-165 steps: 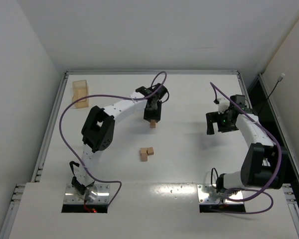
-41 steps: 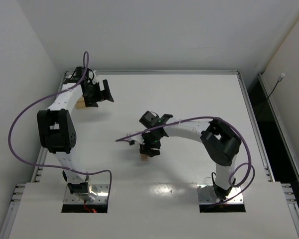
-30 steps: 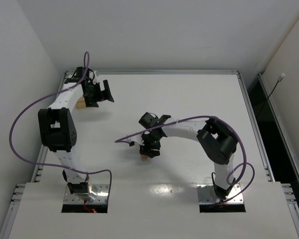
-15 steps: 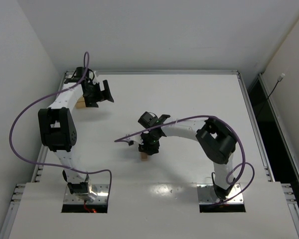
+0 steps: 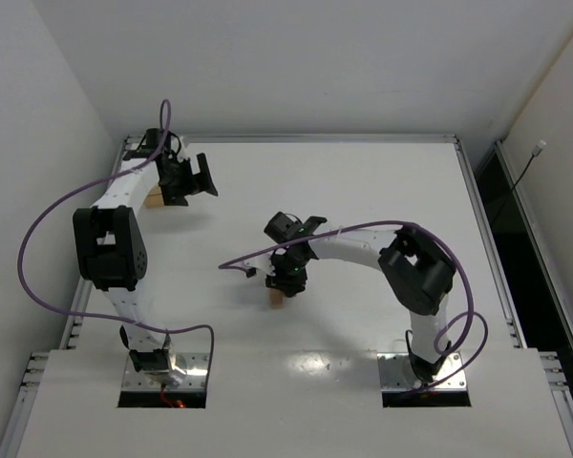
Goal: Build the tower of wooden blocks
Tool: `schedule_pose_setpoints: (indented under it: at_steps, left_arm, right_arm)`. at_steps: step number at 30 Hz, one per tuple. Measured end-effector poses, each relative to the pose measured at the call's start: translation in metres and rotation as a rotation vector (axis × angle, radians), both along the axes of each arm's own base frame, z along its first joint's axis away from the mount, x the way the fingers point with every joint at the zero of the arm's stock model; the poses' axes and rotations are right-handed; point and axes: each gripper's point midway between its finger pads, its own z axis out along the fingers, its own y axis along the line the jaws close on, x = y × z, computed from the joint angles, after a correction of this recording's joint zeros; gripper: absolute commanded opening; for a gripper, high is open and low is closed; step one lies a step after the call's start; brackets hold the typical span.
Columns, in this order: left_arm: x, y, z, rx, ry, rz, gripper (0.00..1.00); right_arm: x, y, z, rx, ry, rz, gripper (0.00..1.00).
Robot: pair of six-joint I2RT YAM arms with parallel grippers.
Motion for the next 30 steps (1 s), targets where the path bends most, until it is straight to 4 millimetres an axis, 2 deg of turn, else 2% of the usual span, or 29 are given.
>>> schedule_pose_setpoints:
  at_steps: [3,6,8,13,17,22,25,28,30]
  left_arm:
    - [-0.001,0.004,-0.003,0.015,0.01,0.027,1.0]
    - [-0.003,0.011,-0.009,0.05,0.028,0.066,1.0]
    - [-0.003,0.015,-0.012,0.068,0.036,0.086,1.0]
    - [-0.007,0.017,-0.018,0.102,0.052,0.104,1.0]
    - [-0.007,0.016,-0.019,0.11,0.053,0.102,1.0]
    - [-0.006,0.018,-0.019,0.123,0.05,0.108,1.0]
    - [-0.006,0.02,-0.019,0.131,0.048,0.113,1.0]
    - [-0.005,0.021,-0.02,0.137,0.048,0.116,1.0]
    - [-0.005,0.022,-0.02,0.141,0.048,0.119,1.0]
  right_arm:
    - [-0.007,-0.007,0.015,-0.049,0.061,-0.055,0.0]
    - [0.006,0.006,0.052,-0.017,0.083,-0.126,0.0]
    - [0.015,0.008,0.069,0.004,0.088,-0.189,0.0]
    - [0.04,-0.02,0.092,-0.031,0.06,-0.418,0.0]
    - [0.081,-0.034,0.111,-0.032,-0.026,-0.638,0.0]
    - [0.133,-0.039,0.143,0.051,-0.107,-0.855,0.0]
    - [0.162,-0.042,0.156,0.087,-0.156,-0.961,0.0]
    - [0.179,-0.04,0.158,0.106,-0.176,-1.043,0.0]
    - [0.185,-0.039,0.153,0.1,-0.177,-1.093,0.0]
